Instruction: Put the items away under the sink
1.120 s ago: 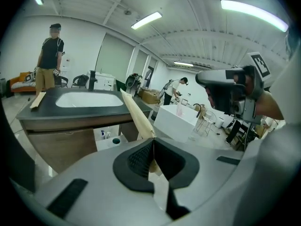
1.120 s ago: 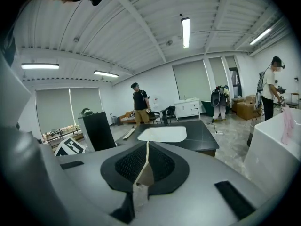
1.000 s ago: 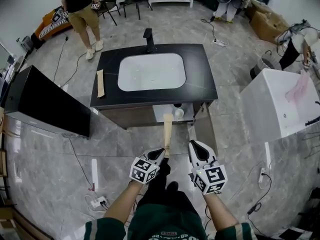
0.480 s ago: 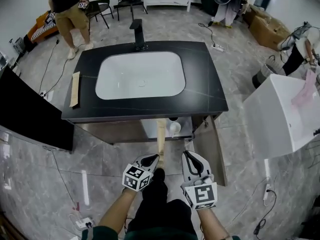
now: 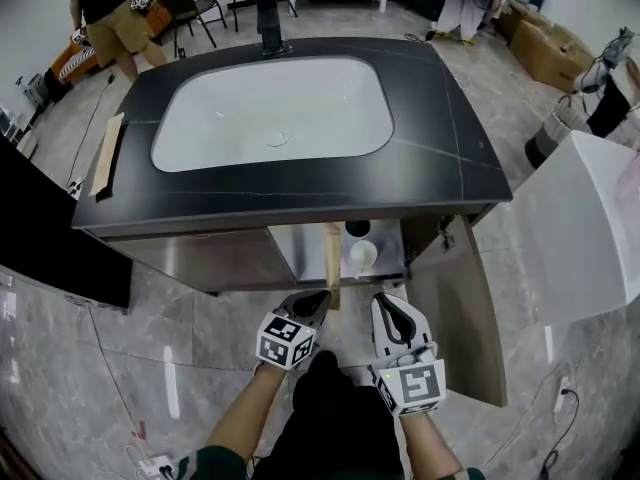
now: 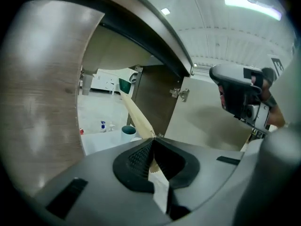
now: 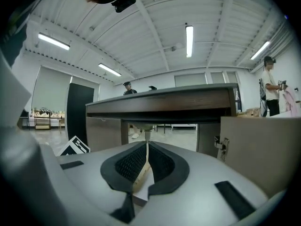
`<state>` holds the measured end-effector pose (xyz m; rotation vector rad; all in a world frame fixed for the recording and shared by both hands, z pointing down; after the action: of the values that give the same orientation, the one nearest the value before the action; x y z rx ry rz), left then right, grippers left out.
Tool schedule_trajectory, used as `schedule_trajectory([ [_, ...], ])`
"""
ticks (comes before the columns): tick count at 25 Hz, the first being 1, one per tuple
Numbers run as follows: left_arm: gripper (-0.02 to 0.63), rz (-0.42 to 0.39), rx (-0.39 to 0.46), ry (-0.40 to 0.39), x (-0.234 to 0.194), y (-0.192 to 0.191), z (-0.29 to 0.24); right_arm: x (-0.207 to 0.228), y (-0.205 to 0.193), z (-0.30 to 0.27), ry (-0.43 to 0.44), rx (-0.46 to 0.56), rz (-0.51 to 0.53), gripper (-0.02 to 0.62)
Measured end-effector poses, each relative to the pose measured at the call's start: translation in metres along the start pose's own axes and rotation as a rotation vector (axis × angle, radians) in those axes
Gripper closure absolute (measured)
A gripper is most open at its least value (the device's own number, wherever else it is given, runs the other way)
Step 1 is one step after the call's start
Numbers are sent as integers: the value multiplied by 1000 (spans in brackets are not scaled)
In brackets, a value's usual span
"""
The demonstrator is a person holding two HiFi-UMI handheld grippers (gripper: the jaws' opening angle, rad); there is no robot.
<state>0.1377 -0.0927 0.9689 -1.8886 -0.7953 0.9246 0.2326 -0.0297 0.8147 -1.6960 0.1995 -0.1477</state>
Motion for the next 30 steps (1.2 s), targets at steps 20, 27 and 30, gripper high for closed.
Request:
schedule_trajectory([
  [20,594,119,-93,62,-105,-127,-153,32,-159,-29,-21,-6,-36,552],
  [27,594,138,-172,92,-112,-142,-188,39,-179,-12,-24,-37,-38,552],
  [30,594,165,-190,106,-115,-146,-195,41,-183,-7,-28,-45,-32,552],
])
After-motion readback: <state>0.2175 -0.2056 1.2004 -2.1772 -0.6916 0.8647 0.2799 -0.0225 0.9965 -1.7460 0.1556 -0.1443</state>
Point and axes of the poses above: the fingertips, and each gripper's own axes: z backward along the fingers, x to its right, y out of its top, the point moved 3 cm from there along z, backward along the fingers, and after that the axes turned 2 degrees about x, right-handed, at the moved point
